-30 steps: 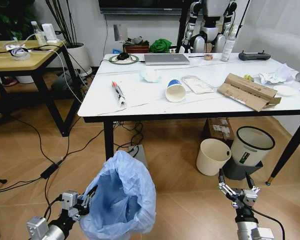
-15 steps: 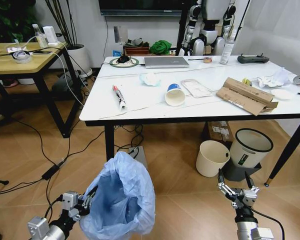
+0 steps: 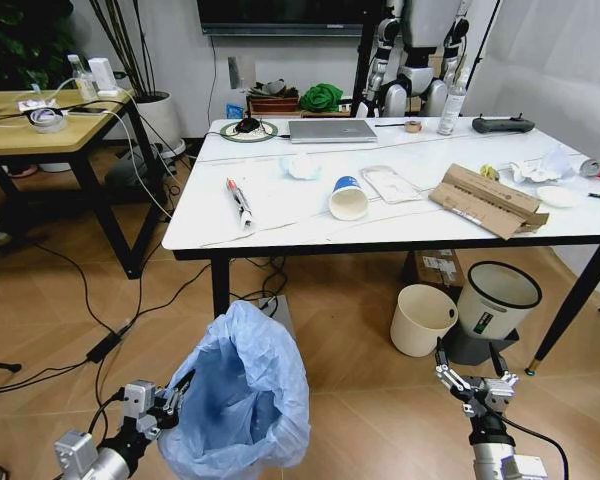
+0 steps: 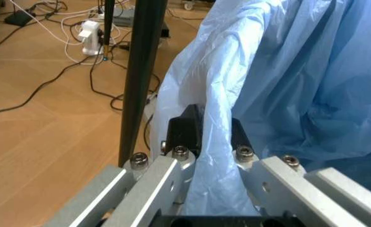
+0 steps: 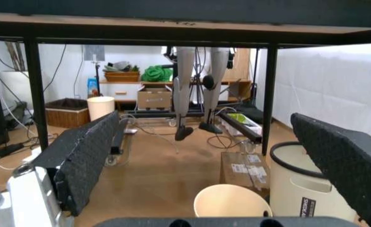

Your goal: Pick up the trash bin and place the trash from the table into it.

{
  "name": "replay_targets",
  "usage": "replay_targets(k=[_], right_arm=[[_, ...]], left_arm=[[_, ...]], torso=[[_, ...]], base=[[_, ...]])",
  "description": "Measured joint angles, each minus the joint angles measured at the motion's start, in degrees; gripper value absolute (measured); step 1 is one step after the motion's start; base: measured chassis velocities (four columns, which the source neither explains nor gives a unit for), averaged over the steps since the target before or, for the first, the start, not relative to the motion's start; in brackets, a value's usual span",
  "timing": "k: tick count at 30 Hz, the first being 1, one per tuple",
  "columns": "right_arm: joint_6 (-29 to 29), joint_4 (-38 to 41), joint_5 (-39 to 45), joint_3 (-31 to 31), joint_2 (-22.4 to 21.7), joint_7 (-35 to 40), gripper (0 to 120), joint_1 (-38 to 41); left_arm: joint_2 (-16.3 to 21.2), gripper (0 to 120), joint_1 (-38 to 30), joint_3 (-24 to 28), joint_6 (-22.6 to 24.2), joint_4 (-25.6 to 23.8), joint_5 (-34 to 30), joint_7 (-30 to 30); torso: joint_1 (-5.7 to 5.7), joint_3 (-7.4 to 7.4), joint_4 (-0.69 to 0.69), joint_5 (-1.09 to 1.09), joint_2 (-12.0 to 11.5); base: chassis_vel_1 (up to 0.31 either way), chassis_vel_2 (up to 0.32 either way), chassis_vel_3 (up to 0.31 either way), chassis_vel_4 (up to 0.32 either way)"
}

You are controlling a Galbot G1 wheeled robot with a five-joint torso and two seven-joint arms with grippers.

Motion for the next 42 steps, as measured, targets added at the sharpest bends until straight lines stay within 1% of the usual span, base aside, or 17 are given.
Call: replay_targets(k=[16,18,20,23,24,30,32,38,40,42], right_arm=[[0.0,0.1,0.1,-0.1,0.0,-0.2,100,-0.1],[-0.3,0.8,1.8,-0.5,-0.5,-2.1,100,-0.5],[-0.3,0.8,2.0,-0.6,-0.6,-2.3,100,-0.5],[0.4,1.9,4.8,-1.3,-1.9,-9.0,100,-1.4],[0.6,2.1,5.0,-1.4,-2.2,-10.0,100,-1.5],[1.2,2.4,5.5,-1.9,-2.8,-12.8,100,-1.6],[1.2,2.4,5.3,-1.9,-2.9,-12.8,100,-1.6],[0.1,2.5,4.5,-2.0,-3.0,-10.1,100,-1.7],[0.1,2.5,4.5,-2.0,-3.0,-10.1,100,-1.7],[0.1,2.5,4.5,-1.8,-3.1,-9.9,100,-1.7]], left_arm=[[-0.2,1,0.0,0.3,0.0,0.0,0.4,0.0],[-0.2,1,0.1,0.3,0.0,0.0,0.4,0.0],[-0.2,1,0.1,0.3,0.0,0.0,0.4,0.0],[-0.3,1,0.2,0.3,0.0,-0.3,0.5,0.0],[-0.3,1,0.2,0.3,0.0,-0.4,0.5,0.0],[-0.3,1,0.5,0.0,0.0,-0.7,0.5,0.0],[-0.3,1,0.5,0.0,0.0,-0.7,0.5,0.0],[-0.4,1,0.7,-0.2,-0.1,-0.9,0.7,0.0],[-0.4,1,0.7,-0.2,-0.1,-0.9,0.7,0.0],[-0.4,1,0.8,-0.2,-0.1,-1.0,0.7,0.0]], torso=[[1.65,2.34,0.00,0.00,4.0],[1.90,2.72,0.00,0.00,4.6],[1.92,2.74,0.00,0.00,4.6],[2.34,3.39,0.00,0.00,5.8],[2.47,3.53,0.00,0.00,6.0],[3.12,4.40,0.00,0.00,7.5],[3.25,4.57,0.00,0.00,7.8],[3.99,5.68,0.00,0.00,9.7],[3.99,5.68,0.00,0.00,9.7],[4.36,6.23,0.00,0.00,10.6]], base=[[0.000,0.000,0.000,0.000],[0.000,0.000,0.000,0.000],[0.000,0.000,0.000,0.000],[0.000,0.000,0.000,0.000],[0.000,0.000,0.000,0.000],[0.000,0.000,0.000,0.000],[0.000,0.000,0.000,0.000],[0.000,0.000,0.000,0.000],[0.000,0.000,0.000,0.000],[0.000,0.000,0.000,0.000]])
